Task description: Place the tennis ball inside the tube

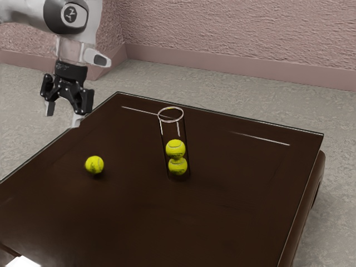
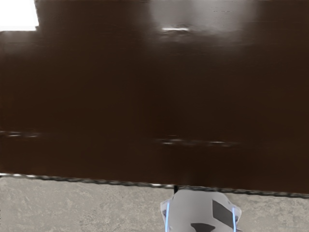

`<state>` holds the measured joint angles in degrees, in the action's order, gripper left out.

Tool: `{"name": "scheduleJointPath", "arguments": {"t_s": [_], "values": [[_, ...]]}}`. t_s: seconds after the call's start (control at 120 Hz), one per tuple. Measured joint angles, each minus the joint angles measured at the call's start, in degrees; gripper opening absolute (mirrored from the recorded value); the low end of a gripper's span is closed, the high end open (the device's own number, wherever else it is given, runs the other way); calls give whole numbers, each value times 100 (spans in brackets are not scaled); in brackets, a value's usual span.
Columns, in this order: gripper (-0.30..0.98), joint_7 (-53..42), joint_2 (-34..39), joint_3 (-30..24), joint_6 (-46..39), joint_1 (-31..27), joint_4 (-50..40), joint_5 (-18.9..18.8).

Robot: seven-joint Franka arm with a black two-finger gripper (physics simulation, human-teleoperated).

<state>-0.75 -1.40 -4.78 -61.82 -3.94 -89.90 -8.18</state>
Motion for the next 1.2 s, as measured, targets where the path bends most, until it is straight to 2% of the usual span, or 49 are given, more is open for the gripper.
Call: {"name": "scheduleJointPath", "arguments": {"t_s": [0.117,0.25,0.308,0.417,0.5,0.6,0.758,1.008,1.2], "values": [[69,-39,-123,114,-1533,166,-153,-97],[69,-152,-172,1191,-2660,1012,-788,92],[69,-244,-198,1627,-3131,1111,-1152,284],[69,-489,-616,2872,-3918,1598,-1362,817],[69,-733,-1050,3199,-4409,1811,-1352,1323],[69,-1004,-1372,3169,-4822,1673,-1349,1687],[69,-1395,-2043,2465,-5236,737,-1292,2093],[69,-1894,-2638,1792,-5508,-214,-916,2224],[69,-2189,-2903,1589,-5579,-425,-850,2252]]}}
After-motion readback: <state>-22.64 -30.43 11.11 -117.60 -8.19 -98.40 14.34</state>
